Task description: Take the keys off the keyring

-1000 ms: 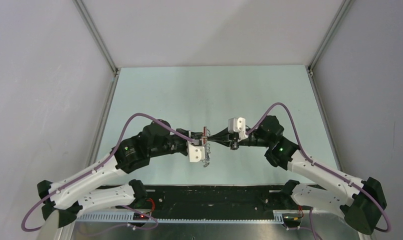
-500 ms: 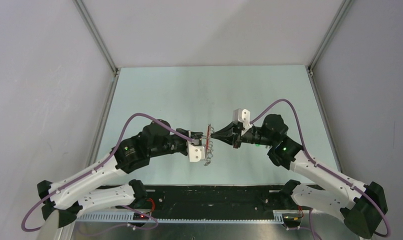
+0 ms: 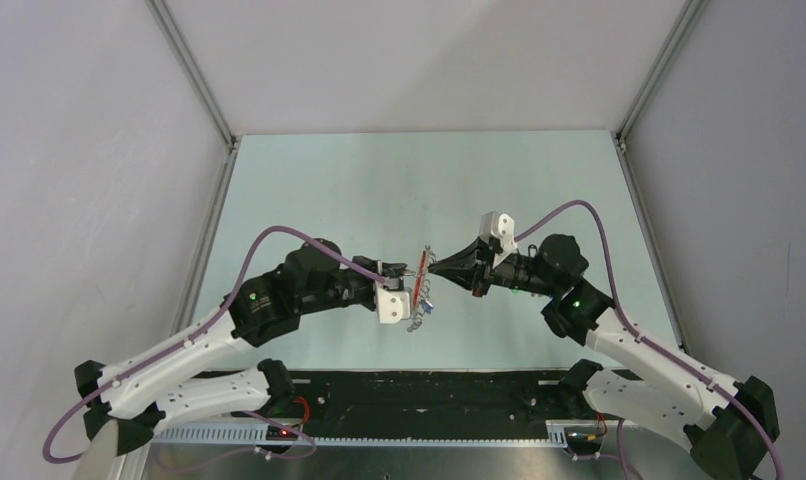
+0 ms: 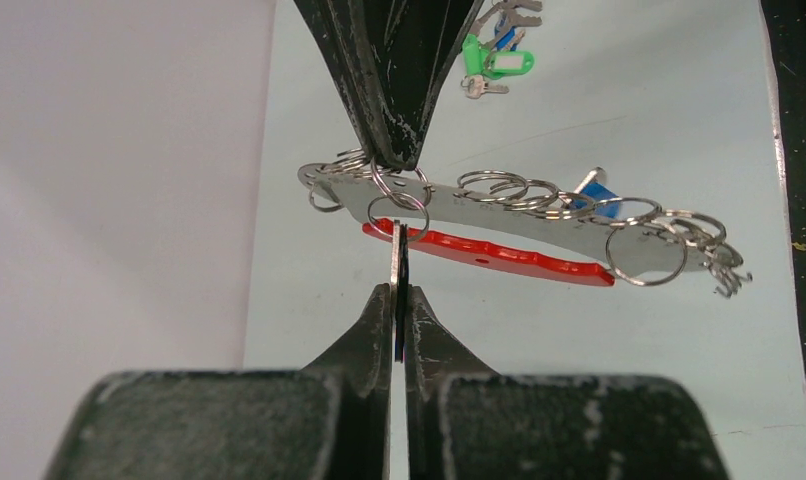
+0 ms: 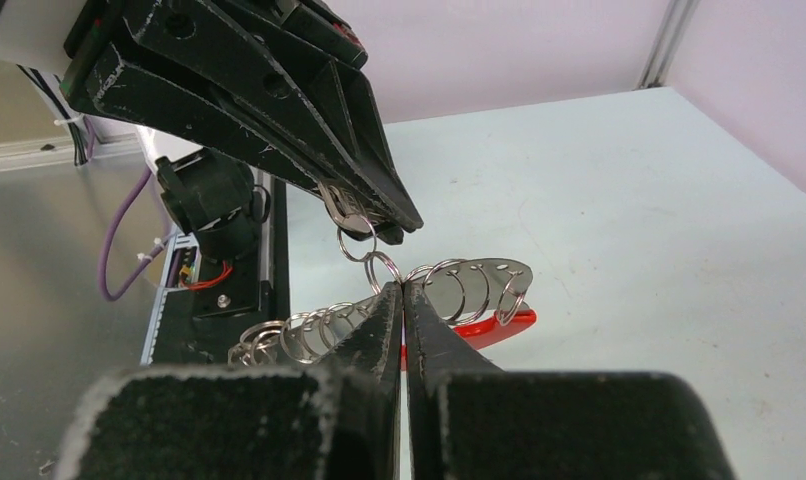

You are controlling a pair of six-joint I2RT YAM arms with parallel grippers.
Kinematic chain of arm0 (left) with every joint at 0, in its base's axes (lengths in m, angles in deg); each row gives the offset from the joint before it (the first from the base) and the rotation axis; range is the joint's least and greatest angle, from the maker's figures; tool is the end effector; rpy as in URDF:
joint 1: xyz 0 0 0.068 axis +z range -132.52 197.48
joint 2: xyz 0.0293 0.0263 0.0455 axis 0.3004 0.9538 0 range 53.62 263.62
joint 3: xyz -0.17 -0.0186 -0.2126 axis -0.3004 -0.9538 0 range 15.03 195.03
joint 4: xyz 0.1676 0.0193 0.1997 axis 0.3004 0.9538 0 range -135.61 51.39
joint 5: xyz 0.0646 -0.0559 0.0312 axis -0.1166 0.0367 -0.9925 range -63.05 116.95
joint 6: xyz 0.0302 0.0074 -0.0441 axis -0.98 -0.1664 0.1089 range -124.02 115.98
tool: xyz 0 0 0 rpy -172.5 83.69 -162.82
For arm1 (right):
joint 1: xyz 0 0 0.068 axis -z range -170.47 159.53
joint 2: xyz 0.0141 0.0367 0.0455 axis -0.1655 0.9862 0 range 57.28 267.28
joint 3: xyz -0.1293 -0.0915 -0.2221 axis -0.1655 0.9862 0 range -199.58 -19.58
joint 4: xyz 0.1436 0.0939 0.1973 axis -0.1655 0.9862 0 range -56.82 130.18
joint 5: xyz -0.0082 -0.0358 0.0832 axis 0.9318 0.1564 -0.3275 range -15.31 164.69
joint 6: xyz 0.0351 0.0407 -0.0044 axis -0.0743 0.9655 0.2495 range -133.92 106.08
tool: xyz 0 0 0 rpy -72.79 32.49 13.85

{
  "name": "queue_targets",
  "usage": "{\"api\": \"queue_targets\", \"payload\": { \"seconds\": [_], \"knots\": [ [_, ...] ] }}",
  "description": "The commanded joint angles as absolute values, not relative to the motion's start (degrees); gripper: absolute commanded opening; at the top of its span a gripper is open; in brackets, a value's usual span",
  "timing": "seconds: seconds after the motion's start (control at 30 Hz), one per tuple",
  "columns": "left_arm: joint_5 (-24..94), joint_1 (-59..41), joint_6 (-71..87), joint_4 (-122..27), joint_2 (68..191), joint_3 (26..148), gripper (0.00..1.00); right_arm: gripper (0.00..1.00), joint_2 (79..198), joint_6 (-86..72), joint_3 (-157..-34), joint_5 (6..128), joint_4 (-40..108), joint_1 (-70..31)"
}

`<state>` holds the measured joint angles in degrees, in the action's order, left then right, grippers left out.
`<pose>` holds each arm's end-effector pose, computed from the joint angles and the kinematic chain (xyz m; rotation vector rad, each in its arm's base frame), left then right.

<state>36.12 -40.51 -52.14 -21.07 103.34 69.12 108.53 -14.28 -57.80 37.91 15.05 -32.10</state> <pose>0.0966 -0.1654 0.3558 1.6028 1.0705 -0.2694 0.1422 0.1547 0.3317 -1.0441 1.2027 1.0425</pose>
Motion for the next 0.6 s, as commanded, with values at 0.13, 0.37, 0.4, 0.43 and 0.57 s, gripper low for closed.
{"api": "queue_targets", "payload": {
  "seconds": [0.13, 0.37, 0.4, 0.43, 0.57],
  "knots": [
    [36.86, -40.72, -52.96, -23.4, 102.31, 69.01, 0.0, 0.0, 107.6, -6.02, -55.42, 44.32, 8.71, -29.56],
    [36.71, -40.7, -52.97, -23.41, 102.15, 69.07, 0.0, 0.52, 105.83, -15.98, -55.44, 35.62, 12.14, -29.85],
    [36.73, -40.7, -52.97, -23.4, 102.19, 69.06, 0.0, 0.51, 105.29, -19.45, -55.44, 35.34, 13.53, -30.09],
    [36.8, -40.7, -52.97, -23.43, 102.19, 69.07, 0.0, 0.49, 104.37, -21.04, -55.4, 34.83, 14.08, -30.28],
    [36.88, -40.72, -53.02, -23.48, 102.1, 69.02, 0.0, 0.39, 103.2, -28.99, -55.44, 34.27, 15.75, -32.22]
  ]
}}
